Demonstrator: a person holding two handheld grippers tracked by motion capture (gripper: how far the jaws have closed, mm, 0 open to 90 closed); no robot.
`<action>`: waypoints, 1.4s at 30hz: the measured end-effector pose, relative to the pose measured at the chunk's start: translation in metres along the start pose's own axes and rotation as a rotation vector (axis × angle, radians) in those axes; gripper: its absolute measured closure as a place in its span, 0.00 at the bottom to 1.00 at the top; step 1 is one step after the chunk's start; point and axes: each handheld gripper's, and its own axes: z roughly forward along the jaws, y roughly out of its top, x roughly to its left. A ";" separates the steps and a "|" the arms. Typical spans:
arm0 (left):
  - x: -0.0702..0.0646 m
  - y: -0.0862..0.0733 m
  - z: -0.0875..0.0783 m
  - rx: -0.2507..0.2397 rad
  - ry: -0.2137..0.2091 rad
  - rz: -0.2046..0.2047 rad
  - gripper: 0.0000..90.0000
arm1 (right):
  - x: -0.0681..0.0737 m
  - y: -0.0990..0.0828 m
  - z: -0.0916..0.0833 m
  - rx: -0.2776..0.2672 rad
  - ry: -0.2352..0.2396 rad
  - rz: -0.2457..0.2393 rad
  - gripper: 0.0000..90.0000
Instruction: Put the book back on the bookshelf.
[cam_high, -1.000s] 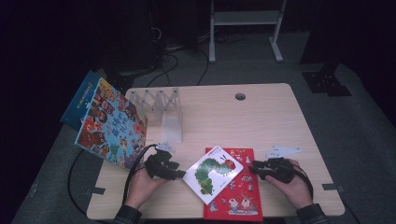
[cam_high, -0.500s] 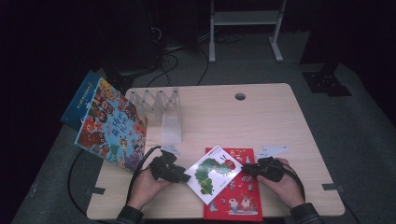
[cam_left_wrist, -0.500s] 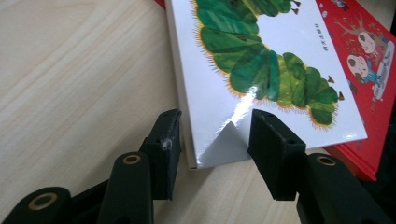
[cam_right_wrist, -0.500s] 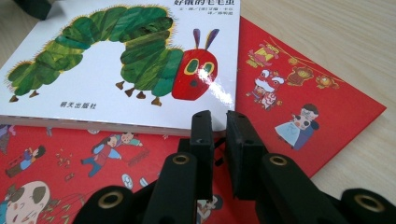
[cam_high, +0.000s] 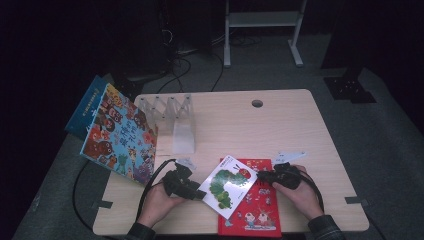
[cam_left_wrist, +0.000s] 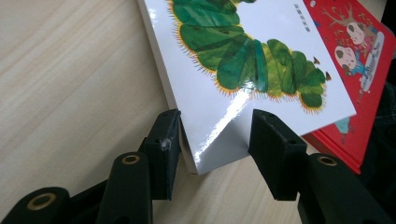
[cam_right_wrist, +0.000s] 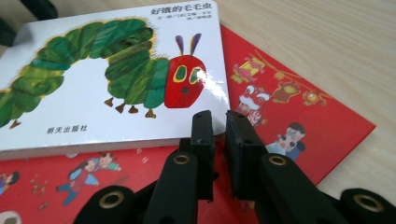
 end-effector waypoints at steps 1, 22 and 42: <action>-0.001 0.000 0.000 0.000 0.000 -0.003 0.57 | -0.001 0.001 0.001 0.000 0.001 0.001 0.90; -0.001 -0.002 0.003 -0.029 0.053 -0.014 0.18 | 0.000 0.009 0.019 -0.036 0.095 0.034 0.42; 0.001 -0.003 0.015 0.007 0.022 -0.030 0.12 | 0.024 0.004 0.021 -0.024 0.140 -0.034 0.40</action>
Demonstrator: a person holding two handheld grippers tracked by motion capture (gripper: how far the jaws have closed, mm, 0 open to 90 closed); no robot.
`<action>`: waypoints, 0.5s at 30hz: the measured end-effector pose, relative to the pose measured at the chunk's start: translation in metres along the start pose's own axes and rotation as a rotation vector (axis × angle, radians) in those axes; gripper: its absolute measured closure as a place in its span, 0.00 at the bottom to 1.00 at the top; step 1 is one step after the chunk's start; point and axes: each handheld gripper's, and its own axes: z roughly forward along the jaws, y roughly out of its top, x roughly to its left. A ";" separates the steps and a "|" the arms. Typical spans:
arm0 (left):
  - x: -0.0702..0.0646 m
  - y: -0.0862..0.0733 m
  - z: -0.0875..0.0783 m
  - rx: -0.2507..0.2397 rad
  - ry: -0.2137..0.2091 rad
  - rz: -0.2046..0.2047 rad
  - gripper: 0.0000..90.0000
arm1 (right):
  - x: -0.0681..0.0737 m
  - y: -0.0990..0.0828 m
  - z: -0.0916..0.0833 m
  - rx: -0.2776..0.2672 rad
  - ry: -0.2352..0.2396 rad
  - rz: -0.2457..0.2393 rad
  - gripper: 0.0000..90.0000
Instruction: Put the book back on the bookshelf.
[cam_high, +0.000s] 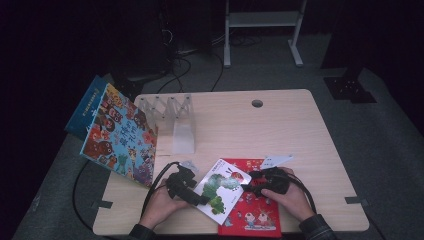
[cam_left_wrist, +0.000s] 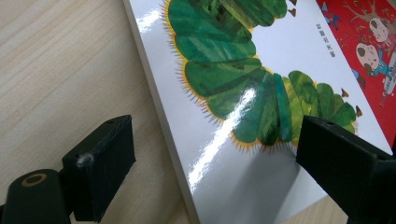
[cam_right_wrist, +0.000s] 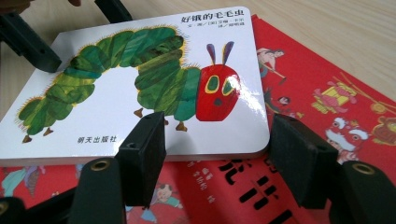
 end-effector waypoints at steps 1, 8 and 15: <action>0.000 0.000 0.000 0.001 -0.003 0.001 0.12 | 0.001 -0.001 0.000 -0.001 0.002 -0.001 0.40; -0.004 0.002 0.004 0.017 -0.011 0.028 0.13 | 0.005 -0.003 -0.008 0.015 -0.056 -0.047 0.41; -0.005 0.003 0.006 0.015 -0.009 0.034 0.13 | 0.019 -0.008 -0.024 0.013 -0.077 -0.077 0.62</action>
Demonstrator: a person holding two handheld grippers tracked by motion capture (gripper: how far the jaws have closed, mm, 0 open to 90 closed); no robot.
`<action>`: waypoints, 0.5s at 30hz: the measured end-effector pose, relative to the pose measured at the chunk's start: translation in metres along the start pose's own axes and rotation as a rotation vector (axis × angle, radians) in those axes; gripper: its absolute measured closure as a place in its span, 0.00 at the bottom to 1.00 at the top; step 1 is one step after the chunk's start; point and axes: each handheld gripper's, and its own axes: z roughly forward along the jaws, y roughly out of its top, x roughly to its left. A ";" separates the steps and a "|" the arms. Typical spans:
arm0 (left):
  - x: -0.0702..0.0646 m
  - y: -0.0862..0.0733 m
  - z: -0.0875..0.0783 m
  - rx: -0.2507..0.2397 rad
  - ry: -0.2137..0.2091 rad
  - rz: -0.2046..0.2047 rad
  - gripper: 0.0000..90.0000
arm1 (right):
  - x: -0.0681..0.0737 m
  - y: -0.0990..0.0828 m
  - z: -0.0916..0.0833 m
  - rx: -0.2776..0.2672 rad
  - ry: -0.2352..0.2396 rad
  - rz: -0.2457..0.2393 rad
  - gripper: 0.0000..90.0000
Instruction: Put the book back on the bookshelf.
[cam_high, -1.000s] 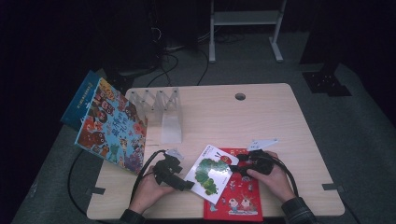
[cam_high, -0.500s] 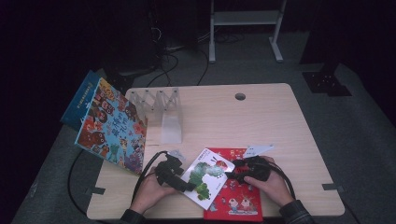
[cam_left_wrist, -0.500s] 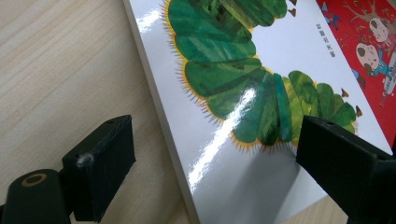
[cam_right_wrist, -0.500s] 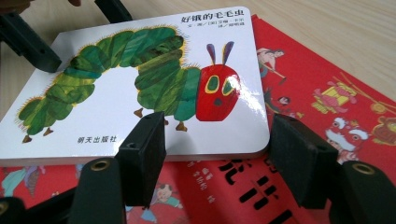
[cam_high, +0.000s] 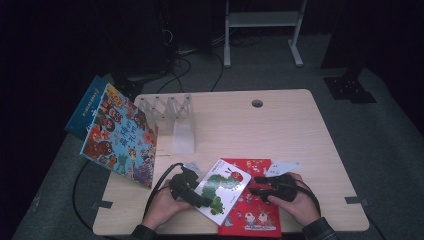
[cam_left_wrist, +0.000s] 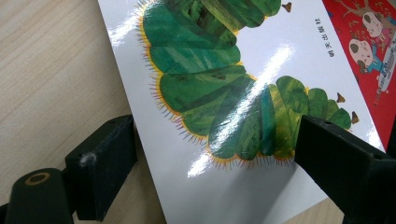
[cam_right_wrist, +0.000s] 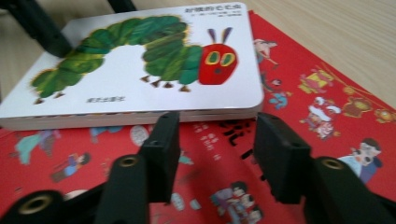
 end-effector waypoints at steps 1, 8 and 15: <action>0.000 0.000 0.000 0.000 0.001 0.003 0.13 | 0.003 0.000 0.000 0.007 0.007 -0.005 0.65; -0.001 0.000 0.001 -0.005 0.007 -0.005 0.13 | 0.028 0.002 0.004 0.026 0.030 -0.061 0.77; -0.001 0.000 0.001 -0.006 0.008 -0.004 0.14 | 0.035 0.013 0.009 -0.020 0.041 -0.069 0.81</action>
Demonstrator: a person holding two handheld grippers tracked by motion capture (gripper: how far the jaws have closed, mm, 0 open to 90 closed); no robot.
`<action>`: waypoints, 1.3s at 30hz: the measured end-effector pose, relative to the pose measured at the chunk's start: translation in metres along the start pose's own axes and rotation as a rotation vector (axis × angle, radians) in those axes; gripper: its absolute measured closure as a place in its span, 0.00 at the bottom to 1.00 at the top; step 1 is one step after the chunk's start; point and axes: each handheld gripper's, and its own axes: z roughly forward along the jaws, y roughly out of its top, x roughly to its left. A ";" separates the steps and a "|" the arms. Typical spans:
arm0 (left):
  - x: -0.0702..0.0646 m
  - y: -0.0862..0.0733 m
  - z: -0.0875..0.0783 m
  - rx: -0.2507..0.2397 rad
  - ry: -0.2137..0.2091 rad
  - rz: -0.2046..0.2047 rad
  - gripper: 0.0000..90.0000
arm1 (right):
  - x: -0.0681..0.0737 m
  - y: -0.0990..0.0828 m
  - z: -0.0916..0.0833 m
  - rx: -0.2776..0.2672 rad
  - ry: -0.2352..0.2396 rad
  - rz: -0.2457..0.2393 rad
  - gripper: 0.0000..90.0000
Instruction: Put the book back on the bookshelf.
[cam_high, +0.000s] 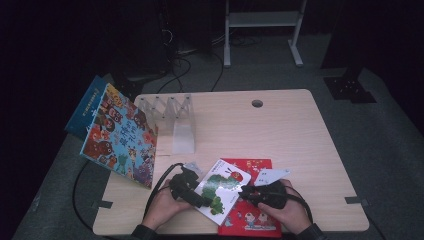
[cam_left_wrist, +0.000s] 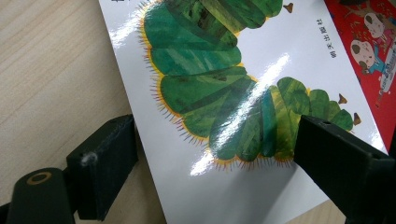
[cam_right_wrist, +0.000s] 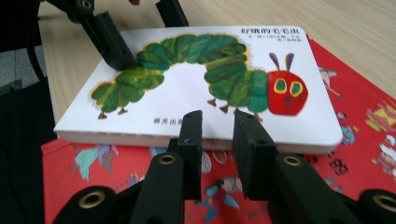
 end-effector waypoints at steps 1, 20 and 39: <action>0.000 0.000 0.000 0.000 0.000 0.000 0.14 | 0.001 0.001 0.002 -0.004 0.001 -0.001 0.82; 0.003 0.000 0.000 -0.010 -0.027 -0.020 0.13 | 0.003 0.002 0.016 0.033 -0.005 -0.032 0.86; -0.001 0.005 0.003 0.004 -0.019 -0.014 0.12 | 0.003 -0.010 0.007 0.084 -0.016 -0.029 0.85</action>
